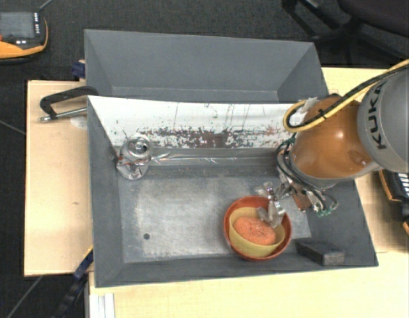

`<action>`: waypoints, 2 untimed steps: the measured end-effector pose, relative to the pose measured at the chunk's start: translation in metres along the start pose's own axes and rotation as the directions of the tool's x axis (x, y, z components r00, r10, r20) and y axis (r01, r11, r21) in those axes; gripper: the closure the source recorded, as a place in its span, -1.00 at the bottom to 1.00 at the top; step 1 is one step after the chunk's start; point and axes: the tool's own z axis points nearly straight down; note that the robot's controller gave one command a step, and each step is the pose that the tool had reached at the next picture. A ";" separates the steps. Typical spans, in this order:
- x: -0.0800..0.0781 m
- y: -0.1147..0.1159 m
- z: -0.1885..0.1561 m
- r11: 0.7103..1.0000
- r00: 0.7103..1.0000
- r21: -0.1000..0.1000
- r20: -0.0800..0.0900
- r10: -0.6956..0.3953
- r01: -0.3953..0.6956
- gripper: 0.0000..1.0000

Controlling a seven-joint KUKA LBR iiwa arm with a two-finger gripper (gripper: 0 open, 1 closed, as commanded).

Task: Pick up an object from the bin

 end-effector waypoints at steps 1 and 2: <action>-0.031 0.016 -0.091 0.995 0.995 0.005 0.014 -0.097 0.097 1.00; -0.028 0.016 -0.085 0.996 0.996 0.000 0.004 -0.094 0.094 1.00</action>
Offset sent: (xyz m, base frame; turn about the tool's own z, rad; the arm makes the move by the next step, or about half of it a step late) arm 0.0189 0.0228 0.0861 -0.0958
